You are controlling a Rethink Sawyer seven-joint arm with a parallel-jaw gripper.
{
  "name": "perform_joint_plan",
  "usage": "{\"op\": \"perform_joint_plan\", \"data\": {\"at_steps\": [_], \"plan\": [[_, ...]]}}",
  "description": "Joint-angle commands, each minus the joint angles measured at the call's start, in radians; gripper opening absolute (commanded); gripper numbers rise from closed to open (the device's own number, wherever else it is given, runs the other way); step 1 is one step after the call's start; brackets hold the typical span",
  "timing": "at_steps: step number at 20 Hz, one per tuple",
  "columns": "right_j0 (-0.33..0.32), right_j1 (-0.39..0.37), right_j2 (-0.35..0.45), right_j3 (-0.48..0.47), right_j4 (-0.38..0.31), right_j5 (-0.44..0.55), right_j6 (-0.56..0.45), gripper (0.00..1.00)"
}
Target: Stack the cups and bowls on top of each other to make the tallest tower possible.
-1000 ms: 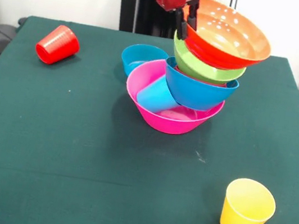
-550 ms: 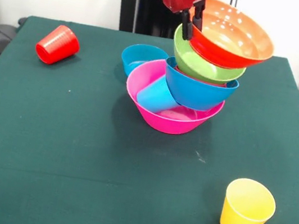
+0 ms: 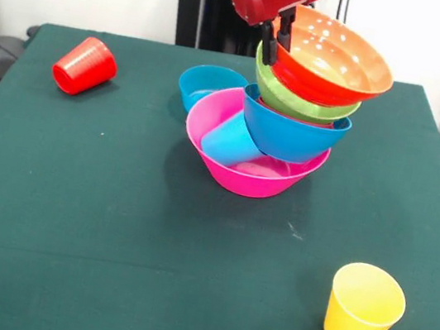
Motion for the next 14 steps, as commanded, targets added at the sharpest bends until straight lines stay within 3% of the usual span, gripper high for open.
{"op": "perform_joint_plan", "data": {"at_steps": [1,14], "plan": [[-0.002,0.04,-0.059,0.071,-0.083,-0.065,-0.083,0.0],[-0.008,0.044,-0.054,0.075,-0.088,-0.046,-0.097,0.0]]}}
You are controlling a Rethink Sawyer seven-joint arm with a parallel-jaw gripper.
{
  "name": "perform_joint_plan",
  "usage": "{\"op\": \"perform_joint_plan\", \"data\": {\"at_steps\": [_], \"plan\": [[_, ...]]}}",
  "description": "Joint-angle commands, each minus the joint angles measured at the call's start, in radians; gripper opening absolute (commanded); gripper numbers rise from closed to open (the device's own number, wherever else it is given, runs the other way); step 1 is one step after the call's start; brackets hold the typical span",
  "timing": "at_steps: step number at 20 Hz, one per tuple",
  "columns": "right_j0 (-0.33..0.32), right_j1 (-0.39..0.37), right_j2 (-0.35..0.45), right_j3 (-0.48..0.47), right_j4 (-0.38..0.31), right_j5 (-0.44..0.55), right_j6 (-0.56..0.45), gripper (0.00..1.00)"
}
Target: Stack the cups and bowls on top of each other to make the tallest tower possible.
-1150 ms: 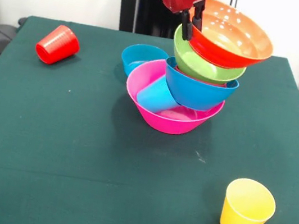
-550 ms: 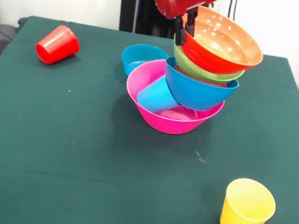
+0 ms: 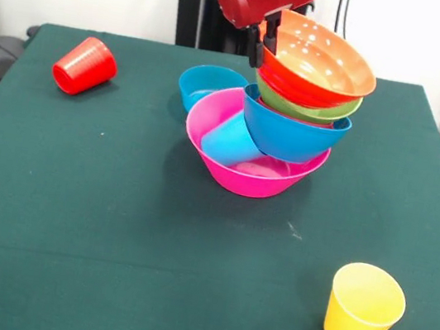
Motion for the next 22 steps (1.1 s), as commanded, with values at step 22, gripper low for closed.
{"op": "perform_joint_plan", "data": {"at_steps": [22], "plan": [[0.029,0.008,-0.072,0.137,-0.091,-0.094,0.001,0.0]]}}
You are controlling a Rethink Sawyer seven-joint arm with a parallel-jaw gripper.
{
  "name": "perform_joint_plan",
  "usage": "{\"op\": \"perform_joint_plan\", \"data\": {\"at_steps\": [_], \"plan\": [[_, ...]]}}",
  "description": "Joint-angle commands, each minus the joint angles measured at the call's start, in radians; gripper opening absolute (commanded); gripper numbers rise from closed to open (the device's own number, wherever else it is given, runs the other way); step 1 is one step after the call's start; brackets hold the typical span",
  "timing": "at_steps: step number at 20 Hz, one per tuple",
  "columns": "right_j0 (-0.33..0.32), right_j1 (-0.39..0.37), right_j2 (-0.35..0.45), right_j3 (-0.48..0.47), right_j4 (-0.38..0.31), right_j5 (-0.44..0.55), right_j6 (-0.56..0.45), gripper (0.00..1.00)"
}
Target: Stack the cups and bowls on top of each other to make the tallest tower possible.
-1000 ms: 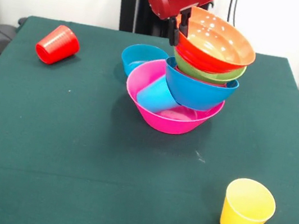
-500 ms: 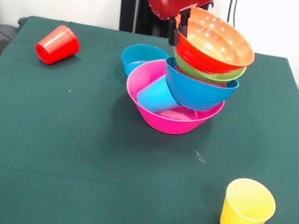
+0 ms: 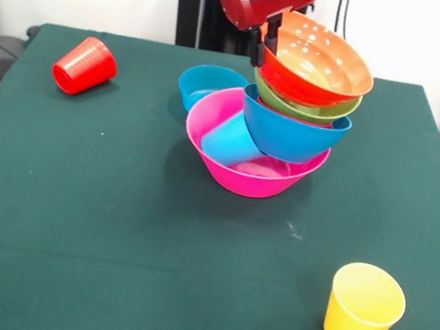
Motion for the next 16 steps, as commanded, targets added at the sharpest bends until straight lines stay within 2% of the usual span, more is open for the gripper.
{"op": "perform_joint_plan", "data": {"at_steps": [1,4,8,9,12,14,16], "plan": [[0.03,0.003,-0.073,0.109,-0.074,-0.09,0.014,0.0],[0.033,-0.006,-0.078,0.124,-0.073,-0.104,0.032,0.0],[0.035,0.002,-0.075,0.12,-0.076,-0.112,0.007,0.0],[0.044,-0.005,-0.095,0.119,-0.077,-0.138,0.053,1.0],[0.052,-0.017,-0.071,0.094,-0.102,-0.1,-0.031,1.0],[0.046,-0.049,-0.069,0.078,-0.06,-0.097,0.01,1.0],[0.05,-0.061,-0.063,0.043,-0.039,-0.054,-0.004,1.0]]}}
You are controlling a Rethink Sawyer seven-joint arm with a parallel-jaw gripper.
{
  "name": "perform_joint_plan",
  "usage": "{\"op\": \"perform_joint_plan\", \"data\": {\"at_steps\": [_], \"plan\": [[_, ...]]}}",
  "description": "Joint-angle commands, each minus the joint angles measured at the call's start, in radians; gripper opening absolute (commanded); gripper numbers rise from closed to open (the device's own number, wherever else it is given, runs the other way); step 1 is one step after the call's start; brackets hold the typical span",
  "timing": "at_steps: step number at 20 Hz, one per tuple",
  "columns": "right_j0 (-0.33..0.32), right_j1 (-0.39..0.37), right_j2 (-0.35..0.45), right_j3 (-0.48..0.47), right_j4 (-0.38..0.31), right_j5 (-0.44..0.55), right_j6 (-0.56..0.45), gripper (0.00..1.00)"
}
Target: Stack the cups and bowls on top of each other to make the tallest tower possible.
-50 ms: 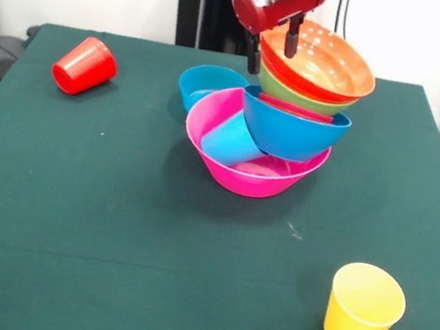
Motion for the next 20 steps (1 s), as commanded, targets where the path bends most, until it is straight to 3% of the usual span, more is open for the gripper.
{"op": "perform_joint_plan", "data": {"at_steps": [1,14,16,20], "plan": [[0.041,-0.054,-0.044,-0.049,-0.023,0.032,-0.021,1.0],[0.105,-0.079,-0.034,-0.302,0.054,0.331,-0.095,1.0],[0.128,-0.057,-0.035,-0.374,0.051,0.37,-0.097,1.0],[0.191,0.035,-0.049,-0.543,0.005,0.354,-0.071,1.0]]}}
